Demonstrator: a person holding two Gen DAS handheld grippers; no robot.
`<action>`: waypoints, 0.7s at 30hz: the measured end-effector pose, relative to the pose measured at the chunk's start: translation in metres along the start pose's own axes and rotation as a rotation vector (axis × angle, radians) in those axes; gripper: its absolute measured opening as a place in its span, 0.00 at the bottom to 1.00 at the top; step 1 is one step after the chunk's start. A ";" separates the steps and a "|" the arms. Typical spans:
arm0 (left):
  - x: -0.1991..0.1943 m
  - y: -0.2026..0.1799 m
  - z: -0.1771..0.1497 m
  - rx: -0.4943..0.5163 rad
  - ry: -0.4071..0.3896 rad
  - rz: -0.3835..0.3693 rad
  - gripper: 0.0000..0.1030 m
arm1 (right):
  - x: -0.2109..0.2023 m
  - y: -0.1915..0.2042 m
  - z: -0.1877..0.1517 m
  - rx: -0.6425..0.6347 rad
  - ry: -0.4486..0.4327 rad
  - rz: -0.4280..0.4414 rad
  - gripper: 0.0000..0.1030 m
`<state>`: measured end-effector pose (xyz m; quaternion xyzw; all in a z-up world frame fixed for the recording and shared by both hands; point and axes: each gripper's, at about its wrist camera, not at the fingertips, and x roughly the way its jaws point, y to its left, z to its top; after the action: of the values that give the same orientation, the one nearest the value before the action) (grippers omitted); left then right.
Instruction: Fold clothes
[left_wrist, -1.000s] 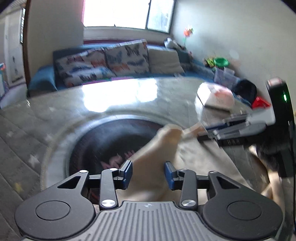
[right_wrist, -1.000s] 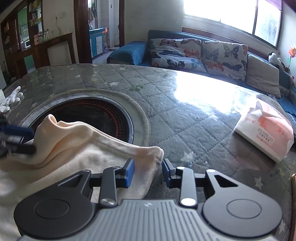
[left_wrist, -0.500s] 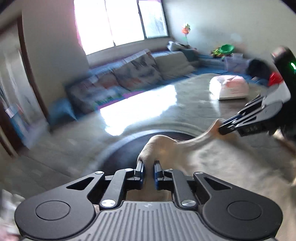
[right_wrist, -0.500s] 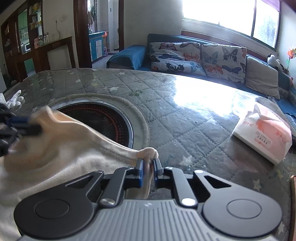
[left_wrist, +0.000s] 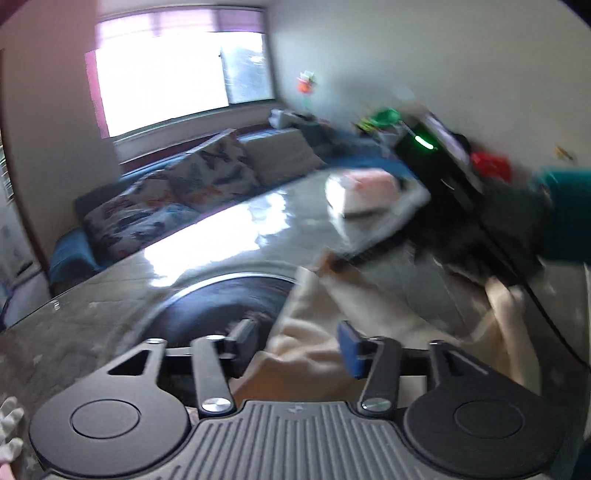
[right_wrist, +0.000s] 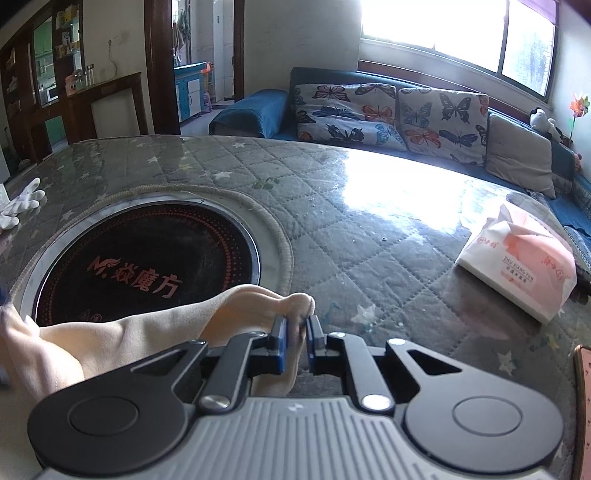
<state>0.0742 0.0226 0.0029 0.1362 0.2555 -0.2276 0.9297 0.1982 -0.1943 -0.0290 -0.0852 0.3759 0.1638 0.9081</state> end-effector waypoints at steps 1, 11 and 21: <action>0.006 0.005 0.000 -0.008 0.023 -0.006 0.62 | 0.001 0.000 0.000 0.000 0.001 0.001 0.10; 0.027 0.018 0.000 -0.014 0.089 -0.061 0.10 | -0.002 0.001 0.005 -0.008 -0.025 -0.003 0.05; 0.066 0.125 0.018 -0.283 0.049 0.404 0.13 | 0.021 -0.002 0.054 -0.008 -0.098 -0.090 0.09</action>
<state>0.1942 0.1000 -0.0004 0.0587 0.2750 0.0043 0.9596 0.2478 -0.1760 -0.0058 -0.0975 0.3261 0.1283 0.9315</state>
